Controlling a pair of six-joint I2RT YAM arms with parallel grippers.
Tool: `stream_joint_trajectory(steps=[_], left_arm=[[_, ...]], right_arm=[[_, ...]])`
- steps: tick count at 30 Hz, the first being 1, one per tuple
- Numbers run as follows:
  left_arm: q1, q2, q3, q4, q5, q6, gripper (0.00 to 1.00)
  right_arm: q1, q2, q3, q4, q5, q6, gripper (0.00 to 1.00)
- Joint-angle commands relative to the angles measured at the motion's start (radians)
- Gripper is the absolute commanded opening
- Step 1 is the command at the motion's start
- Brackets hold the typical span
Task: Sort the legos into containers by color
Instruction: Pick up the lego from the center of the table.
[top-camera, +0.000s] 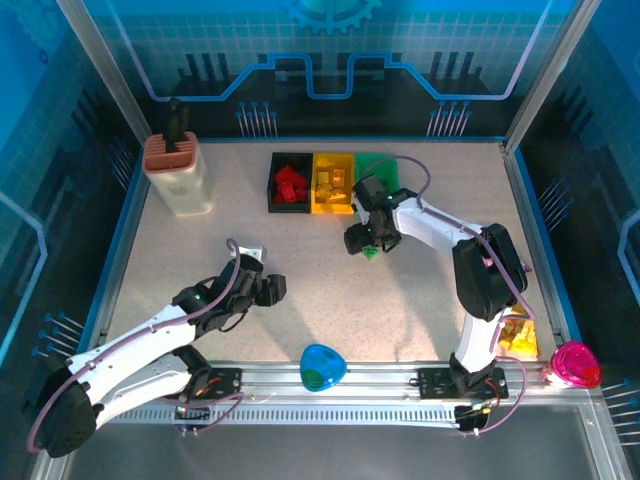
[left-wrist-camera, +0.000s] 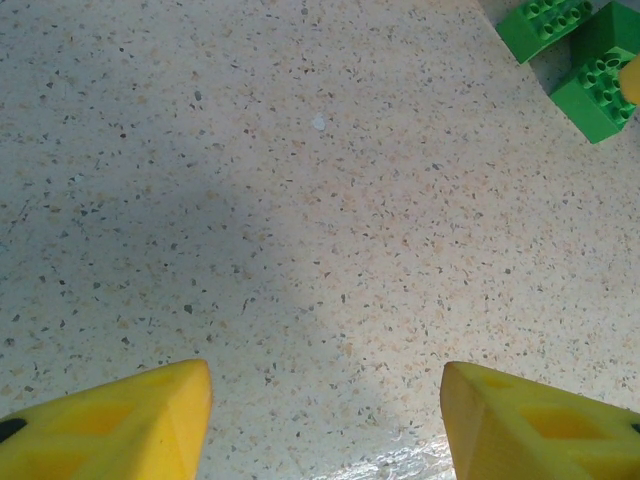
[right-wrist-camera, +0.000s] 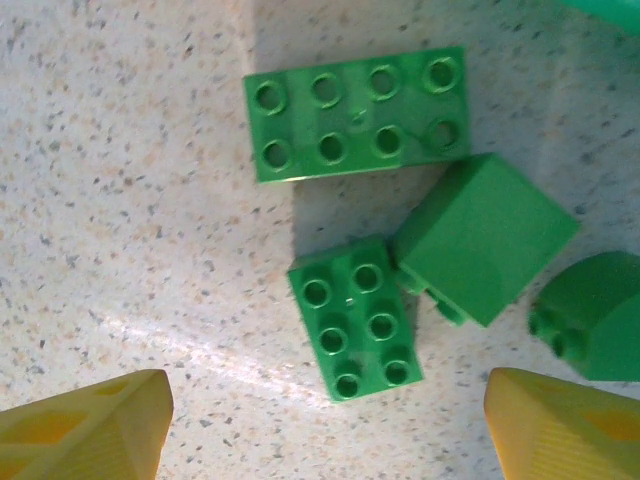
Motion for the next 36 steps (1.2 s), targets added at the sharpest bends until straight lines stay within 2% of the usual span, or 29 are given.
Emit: stream_joint_trajectory(steps=[1, 8, 13, 24, 29, 33, 36], left_arm=[[-0.010, -0.014, -0.008, 0.009, -0.020, -0.027, 0.63], [-0.017, -0.025, -0.012, -0.003, -0.027, -0.032, 0.62], [-0.019, -0.041, -0.018, -0.006, -0.032, -0.033, 0.62], [-0.026, -0.055, -0.022, -0.001, -0.032, -0.027, 0.62], [-0.028, -0.060, -0.026, 0.001, -0.032, -0.027, 0.62], [-0.030, -0.063, -0.029, 0.014, -0.024, -0.021, 0.62], [-0.046, -0.090, -0.036, 0.040, -0.016, -0.006, 0.62]], right_arm=[[0.011, 0.001, -0.020, 0.014, -0.001, 0.021, 0.82], [0.014, 0.023, -0.025, 0.016, 0.000, 0.019, 0.80], [0.014, 0.045, -0.030, 0.027, -0.010, 0.022, 0.73], [0.016, 0.120, -0.022, 0.039, 0.000, 0.021, 0.67], [0.020, 0.127, -0.031, 0.041, 0.008, 0.024, 0.58], [0.027, 0.117, -0.037, 0.037, 0.018, 0.027, 0.44], [0.034, 0.089, -0.040, 0.029, 0.030, 0.027, 0.39]])
